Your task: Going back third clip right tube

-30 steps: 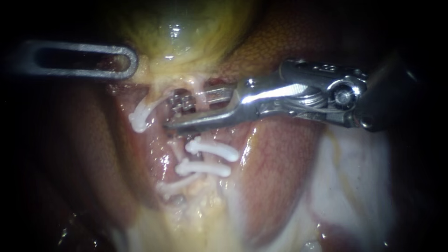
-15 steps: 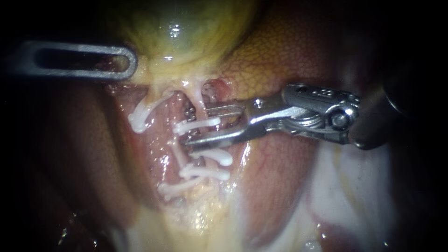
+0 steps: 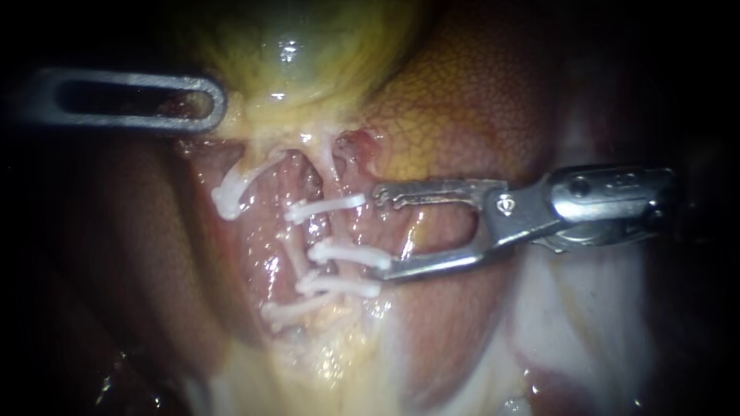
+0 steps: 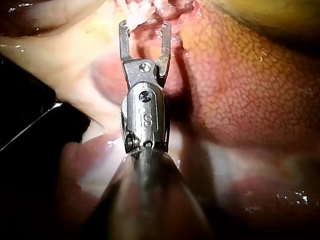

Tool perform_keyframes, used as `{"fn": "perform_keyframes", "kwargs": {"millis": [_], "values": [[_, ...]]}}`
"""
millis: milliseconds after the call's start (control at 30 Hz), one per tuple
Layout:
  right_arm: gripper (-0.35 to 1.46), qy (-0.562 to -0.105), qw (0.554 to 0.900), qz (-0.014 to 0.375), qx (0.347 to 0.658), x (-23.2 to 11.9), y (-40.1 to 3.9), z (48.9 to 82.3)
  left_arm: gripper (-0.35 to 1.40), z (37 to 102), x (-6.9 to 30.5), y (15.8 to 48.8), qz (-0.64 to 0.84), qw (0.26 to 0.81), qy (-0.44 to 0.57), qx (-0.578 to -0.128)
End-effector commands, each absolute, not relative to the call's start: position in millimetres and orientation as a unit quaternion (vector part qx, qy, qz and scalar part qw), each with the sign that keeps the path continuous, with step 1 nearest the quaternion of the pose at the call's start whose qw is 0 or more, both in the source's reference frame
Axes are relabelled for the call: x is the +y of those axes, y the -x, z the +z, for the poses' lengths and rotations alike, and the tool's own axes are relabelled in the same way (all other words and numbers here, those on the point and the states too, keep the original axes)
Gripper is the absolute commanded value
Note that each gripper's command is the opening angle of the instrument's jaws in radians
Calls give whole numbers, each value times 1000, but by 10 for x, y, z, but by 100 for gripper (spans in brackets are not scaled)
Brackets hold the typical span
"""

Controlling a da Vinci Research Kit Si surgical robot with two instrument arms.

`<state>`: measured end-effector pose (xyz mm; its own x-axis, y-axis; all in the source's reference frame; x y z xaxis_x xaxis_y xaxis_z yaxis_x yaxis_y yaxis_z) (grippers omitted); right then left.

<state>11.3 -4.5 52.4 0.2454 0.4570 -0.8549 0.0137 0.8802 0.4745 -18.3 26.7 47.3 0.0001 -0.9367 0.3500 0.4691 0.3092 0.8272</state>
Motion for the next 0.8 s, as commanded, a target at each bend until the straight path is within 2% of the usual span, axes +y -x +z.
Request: {"fn": "perform_keyframes", "kwargs": {"millis": [33,333,800], "values": [[49,-194,765,142,597,-46,-110,522,-35,473,267,184,-532,661,-251,-466],[49,-179,771,125,599,-48,-78,511,-35,473,267,184,-532,661,-251,-466],[50,-178,771,124,599,-44,-74,508,-35,489,263,200,-533,662,-245,-468]]}}
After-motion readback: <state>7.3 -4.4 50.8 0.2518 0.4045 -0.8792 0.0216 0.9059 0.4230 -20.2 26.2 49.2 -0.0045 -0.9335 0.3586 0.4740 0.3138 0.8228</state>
